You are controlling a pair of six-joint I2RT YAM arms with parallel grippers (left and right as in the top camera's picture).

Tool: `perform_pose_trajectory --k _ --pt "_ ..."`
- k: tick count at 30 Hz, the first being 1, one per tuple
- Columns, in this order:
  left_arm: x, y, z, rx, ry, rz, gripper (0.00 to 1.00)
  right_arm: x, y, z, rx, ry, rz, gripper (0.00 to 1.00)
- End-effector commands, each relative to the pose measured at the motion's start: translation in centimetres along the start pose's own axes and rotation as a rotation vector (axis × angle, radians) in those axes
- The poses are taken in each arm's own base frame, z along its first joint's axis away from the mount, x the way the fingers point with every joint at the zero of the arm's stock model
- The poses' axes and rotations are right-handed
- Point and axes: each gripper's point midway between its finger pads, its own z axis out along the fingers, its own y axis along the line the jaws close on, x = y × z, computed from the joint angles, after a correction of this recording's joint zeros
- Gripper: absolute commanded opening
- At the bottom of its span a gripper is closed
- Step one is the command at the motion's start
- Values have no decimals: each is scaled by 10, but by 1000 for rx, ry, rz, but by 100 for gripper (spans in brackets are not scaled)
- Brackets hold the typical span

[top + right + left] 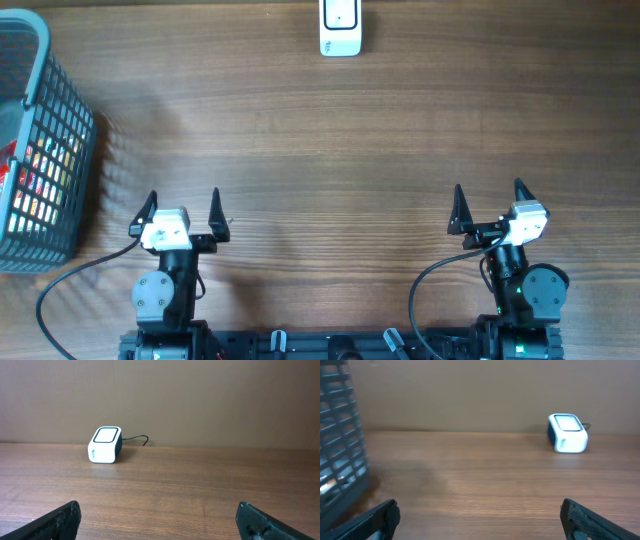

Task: Scan the item barcode
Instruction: 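Raise the left gripper and swing it toward the grey basket, then reach into the grey basket and grasp the red candy bag with the left gripper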

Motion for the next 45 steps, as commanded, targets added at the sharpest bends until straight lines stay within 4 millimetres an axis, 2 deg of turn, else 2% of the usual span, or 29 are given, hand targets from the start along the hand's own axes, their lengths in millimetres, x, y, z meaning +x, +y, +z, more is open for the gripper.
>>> perform_pose_trajectory --k 1,3,5,6,7,9,10,13,15,18,21,22,24,26,29,32,34,37,40,41,42,45 --pt "-4 -78 -19 467 5 -107 100 -1 -3 0 18 -8 -12 100" --pt "-14 -123 -52 795 -18 -96 100 -1 -3 0 18 -8 -12 100" --pt "-26 -141 -75 963 -79 -45 100 -1 -3 0 18 -8 -12 100" --pt "-35 -144 -81 989 -121 -25 100 -1 -3 0 18 -8 -11 100" --pt "-58 -147 -93 1040 -183 -73 100 -1 -3 0 18 -8 -12 100" --pt "-80 -148 -105 1081 -235 -136 100 -1 -3 0 18 -8 -12 100" --pt "-100 -148 -119 1112 -314 -141 100 -1 -3 0 18 -8 -12 100" --pt "-142 -147 -160 1144 -587 -27 100 -1 -3 0 18 -8 -12 100" --pt "-178 -140 -179 1100 -726 -11 100 -1 -3 0 18 -8 -12 100" --pt "-209 -139 -184 1051 -737 28 100 -1 -3 0 18 -8 -12 100" --pt "-247 -138 -187 965 -746 142 100 -1 -3 0 18 -8 -12 100" --pt "-266 -135 -186 917 -752 166 100 -1 -3 0 18 -8 -12 100" --pt "-308 -119 -166 749 -699 139 100 -1 -3 0 18 -8 -12 100" --pt "-338 -94 -131 542 -571 121 100 -1 -3 0 18 -8 -12 100" --pt "-369 -62 -86 326 -331 107 100 -1 -3 0 18 -8 -12 100" --pt "-412 -42 -52 211 -154 156 100 -1 -3 0 18 -8 -12 100" --pt "-431 -16 -29 70 -59 167 100 -1 -3 0 18 -8 -12 100" --pt "-450 22 4 -134 -13 178 100 -1 -3 0 18 -8 -12 100" --pt "-459 50 33 -288 -24 199 100 -1 -3 0 18 -8 -12 100" --pt "-459 68 46 -384 -8 247 100 -1 -3 0 18 -8 -12 100" --pt "-457 77 55 -425 11 306 100 -1 -3 0 18 -8 -12 100" --pt "-439 87 79 -459 116 462 100 -1 -3 0 18 -8 -12 100"
